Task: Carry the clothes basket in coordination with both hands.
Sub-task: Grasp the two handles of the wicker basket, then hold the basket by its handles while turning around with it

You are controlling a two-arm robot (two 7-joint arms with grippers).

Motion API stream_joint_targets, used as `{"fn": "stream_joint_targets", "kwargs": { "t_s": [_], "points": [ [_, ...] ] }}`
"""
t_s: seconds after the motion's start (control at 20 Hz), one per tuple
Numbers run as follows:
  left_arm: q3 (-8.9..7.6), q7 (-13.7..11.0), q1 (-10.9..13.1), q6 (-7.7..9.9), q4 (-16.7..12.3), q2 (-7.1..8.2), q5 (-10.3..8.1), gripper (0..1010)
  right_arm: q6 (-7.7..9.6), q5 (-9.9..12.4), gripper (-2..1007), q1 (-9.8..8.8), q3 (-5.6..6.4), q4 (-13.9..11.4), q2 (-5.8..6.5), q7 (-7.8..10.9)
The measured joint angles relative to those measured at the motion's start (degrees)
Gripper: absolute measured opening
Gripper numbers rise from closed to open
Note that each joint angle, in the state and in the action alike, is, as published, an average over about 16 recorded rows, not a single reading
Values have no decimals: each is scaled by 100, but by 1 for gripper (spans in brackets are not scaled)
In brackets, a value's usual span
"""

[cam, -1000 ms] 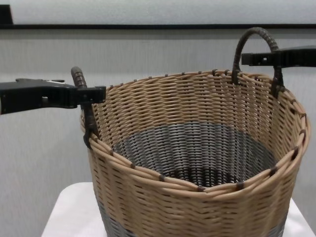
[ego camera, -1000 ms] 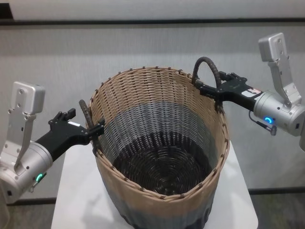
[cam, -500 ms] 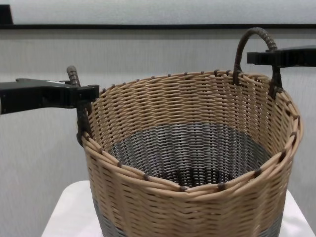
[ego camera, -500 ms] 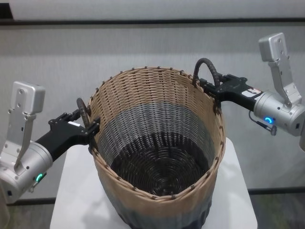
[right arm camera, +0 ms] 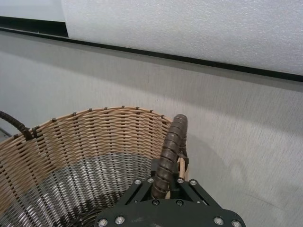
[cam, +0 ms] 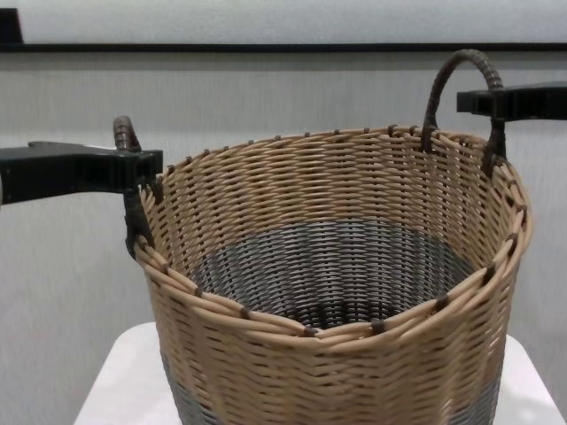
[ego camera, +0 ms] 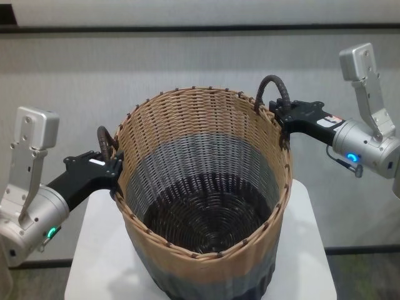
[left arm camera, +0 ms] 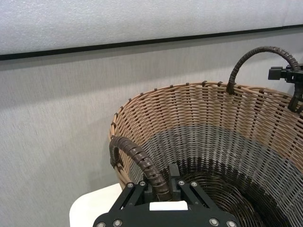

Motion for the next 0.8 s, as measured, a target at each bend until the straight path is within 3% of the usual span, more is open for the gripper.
{"fn": "stream_joint_targets", "kwargs": {
  "t_s": [0.4, 0.8],
  "points": [
    [0, 0, 0, 0, 0, 0, 0, 188, 0, 0, 29, 0, 0, 0, 0, 0],
    [-1, -3, 1, -1, -2, 0, 0, 172, 1, 0, 10, 0, 0, 0, 0, 0]
  ]
}}
